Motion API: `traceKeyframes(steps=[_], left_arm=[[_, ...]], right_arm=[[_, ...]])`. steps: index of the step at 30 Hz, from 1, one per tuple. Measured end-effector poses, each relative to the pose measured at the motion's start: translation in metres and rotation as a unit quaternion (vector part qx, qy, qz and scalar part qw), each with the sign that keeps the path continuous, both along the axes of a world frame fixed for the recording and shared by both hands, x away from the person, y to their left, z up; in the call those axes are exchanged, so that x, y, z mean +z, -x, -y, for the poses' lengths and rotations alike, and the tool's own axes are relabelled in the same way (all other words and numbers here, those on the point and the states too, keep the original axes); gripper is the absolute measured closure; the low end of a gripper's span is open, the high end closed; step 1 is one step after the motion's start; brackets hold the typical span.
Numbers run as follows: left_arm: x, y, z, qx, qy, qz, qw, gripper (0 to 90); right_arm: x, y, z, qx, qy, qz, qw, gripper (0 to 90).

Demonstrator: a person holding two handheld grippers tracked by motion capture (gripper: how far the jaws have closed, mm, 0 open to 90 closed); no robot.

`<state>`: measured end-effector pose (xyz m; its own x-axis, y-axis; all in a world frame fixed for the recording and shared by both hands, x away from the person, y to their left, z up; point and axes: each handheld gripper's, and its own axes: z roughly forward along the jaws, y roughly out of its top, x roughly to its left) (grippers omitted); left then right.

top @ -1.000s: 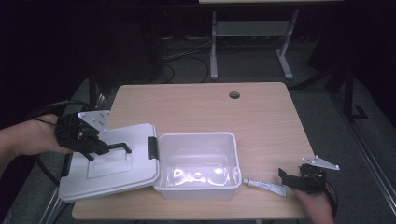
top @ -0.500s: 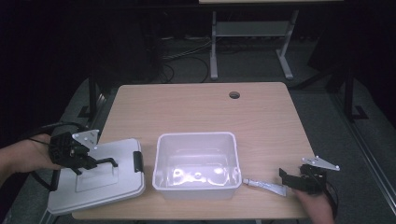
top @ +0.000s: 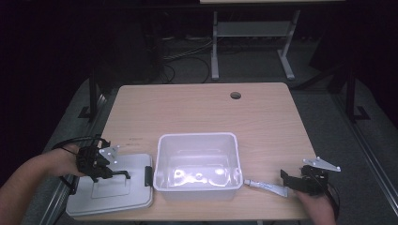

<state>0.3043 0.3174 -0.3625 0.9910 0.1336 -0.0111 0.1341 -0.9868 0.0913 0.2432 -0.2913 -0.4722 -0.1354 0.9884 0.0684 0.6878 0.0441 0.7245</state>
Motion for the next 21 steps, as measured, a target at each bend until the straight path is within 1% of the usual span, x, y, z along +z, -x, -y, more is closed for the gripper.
traceKeyframes(steps=[2, 3, 4, 6, 7, 8, 10, 11, 13, 14, 15, 16, 17, 18, 19, 20, 21], left_arm=[[-0.003, -0.002, 0.002, -0.008, -0.010, 0.007, 0.9999, 84.2], [-0.003, -0.002, 0.003, -0.011, -0.008, 0.010, 0.9999, 84.2], [-0.004, -0.003, 0.004, -0.007, 0.001, 0.006, 1.0000, 84.2], [-0.006, -0.004, 0.007, -0.010, 0.001, 0.005, 0.9999, 84.2], [-0.007, -0.005, 0.008, -0.014, -0.004, 0.004, 0.9999, 84.2], [-0.008, -0.005, 0.009, -0.012, -0.005, 0.002, 0.9999, 84.1], [-0.009, -0.005, 0.011, -0.014, -0.013, 0.001, 0.9998, 84.0], [-0.011, -0.007, 0.012, -0.002, -0.021, -0.003, 0.9998, 83.6], [-0.013, -0.008, 0.014, 0.007, -0.031, -0.010, 0.9995, 82.6], [-0.013, -0.009, 0.016, 0.024, -0.030, -0.015, 0.9991, 78.6], [-0.011, -0.012, 0.017, 0.044, -0.030, -0.017, 0.9985, 70.4], [-0.009, -0.013, 0.018, 0.060, -0.015, -0.024, 0.9978, 68.6], [-0.006, -0.014, 0.020, 0.068, -0.011, -0.023, 0.9973, 63.8], [-0.004, -0.016, 0.021, 0.079, -0.009, -0.031, 0.9964, 54.9], [-0.002, -0.016, 0.022, 0.082, -0.007, -0.041, 0.9958, 41.7], [-0.001, -0.016, 0.023, 0.075, -0.006, -0.042, 0.9963, 36.6], [0.000, -0.015, 0.024, 0.074, -0.004, -0.040, 0.9964, 29.1]], right_arm=[[0.000, 0.000, 0.000, -0.001, 0.000, 0.000, 1.0000, 5.5], [0.000, 0.000, 0.000, -0.001, 0.000, 0.000, 1.0000, 5.5], [0.000, 0.000, 0.000, -0.002, 0.000, -0.001, 1.0000, 5.5], [0.000, 0.000, 0.000, -0.001, 0.000, -0.001, 1.0000, 5.5], [0.000, 0.000, 0.000, -0.001, 0.001, -0.001, 1.0000, 5.5], [0.000, 0.000, 0.000, -0.001, 0.001, -0.001, 1.0000, 5.5], [0.000, 0.000, 0.000, 0.000, 0.000, 0.000, 1.0000, 5.5], [0.000, 0.000, 0.000, 0.000, 0.000, 0.000, 1.0000, 5.5], [0.000, 0.000, 0.000, 0.000, -0.001, -0.001, 1.0000, 5.5], [0.000, 0.000, 0.001, -0.001, -0.002, 0.000, 1.0000, 5.5], [0.000, 0.000, 0.001, -0.001, -0.005, -0.001, 1.0000, 5.4], [0.001, 0.000, 0.001, -0.003, -0.010, 0.000, 0.9999, 5.5], [0.001, 0.000, 0.001, -0.003, -0.013, -0.001, 0.9999, 5.5], [0.001, 0.000, 0.001, -0.002, -0.015, -0.001, 0.9999, 5.5], [0.001, 0.000, 0.001, -0.001, -0.017, -0.003, 0.9998, 5.5], [0.001, -0.001, 0.001, 0.001, -0.017, -0.006, 0.9998, 5.5], [0.001, -0.001, 0.001, 0.004, -0.016, -0.007, 0.9998, 5.5]])
